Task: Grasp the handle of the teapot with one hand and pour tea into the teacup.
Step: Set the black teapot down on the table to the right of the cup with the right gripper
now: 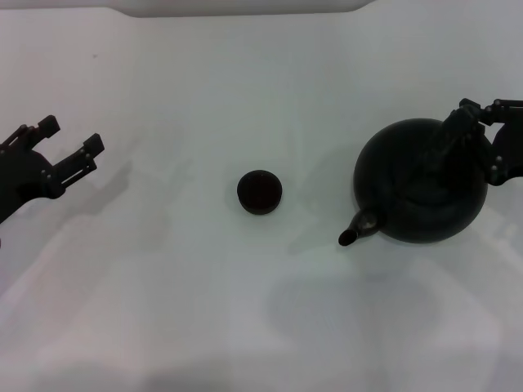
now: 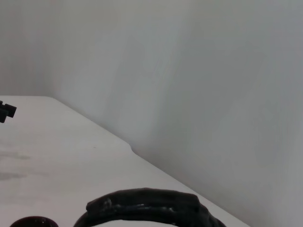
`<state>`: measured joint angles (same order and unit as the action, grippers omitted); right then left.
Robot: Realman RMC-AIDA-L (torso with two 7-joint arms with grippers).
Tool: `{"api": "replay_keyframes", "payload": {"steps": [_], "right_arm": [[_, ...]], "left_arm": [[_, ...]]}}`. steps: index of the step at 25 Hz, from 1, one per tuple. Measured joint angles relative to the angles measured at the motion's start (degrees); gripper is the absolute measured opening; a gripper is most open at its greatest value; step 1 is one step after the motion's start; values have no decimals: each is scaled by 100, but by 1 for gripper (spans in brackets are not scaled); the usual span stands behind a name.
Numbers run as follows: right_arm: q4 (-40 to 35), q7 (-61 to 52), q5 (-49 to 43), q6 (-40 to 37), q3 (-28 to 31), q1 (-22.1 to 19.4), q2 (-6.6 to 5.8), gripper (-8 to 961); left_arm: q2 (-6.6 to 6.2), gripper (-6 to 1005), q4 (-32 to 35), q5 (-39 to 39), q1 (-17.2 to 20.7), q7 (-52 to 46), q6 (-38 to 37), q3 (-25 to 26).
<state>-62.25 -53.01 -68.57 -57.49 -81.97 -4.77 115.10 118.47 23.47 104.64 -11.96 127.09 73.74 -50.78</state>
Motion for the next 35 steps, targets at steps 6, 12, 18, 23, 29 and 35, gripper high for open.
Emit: {"api": "replay_keyframes", "payload": {"steps": [6, 12, 18, 23, 29, 35], "right_arm": [[297, 306, 49, -127, 81, 155, 14, 108], [687, 491, 56, -131, 228, 358, 22, 108], [805, 571, 56, -138, 328, 416, 22, 108], [808, 591, 55, -160, 375, 413, 17, 108], [821, 595, 58, -160, 386, 388, 13, 134], [892, 600, 62, -169, 440, 388, 4, 215]], "left_arm": [[0, 848, 0, -4, 0, 0, -1, -2], [0, 848, 0, -5, 2, 0, -1, -2], [6, 848, 0, -6, 17, -2, 0, -2], [17, 848, -7, -5, 18, -10, 4, -2], [18, 848, -67, -6, 5, -11, 33, -2], [26, 848, -71, -6, 11, -14, 52, -2]]}}
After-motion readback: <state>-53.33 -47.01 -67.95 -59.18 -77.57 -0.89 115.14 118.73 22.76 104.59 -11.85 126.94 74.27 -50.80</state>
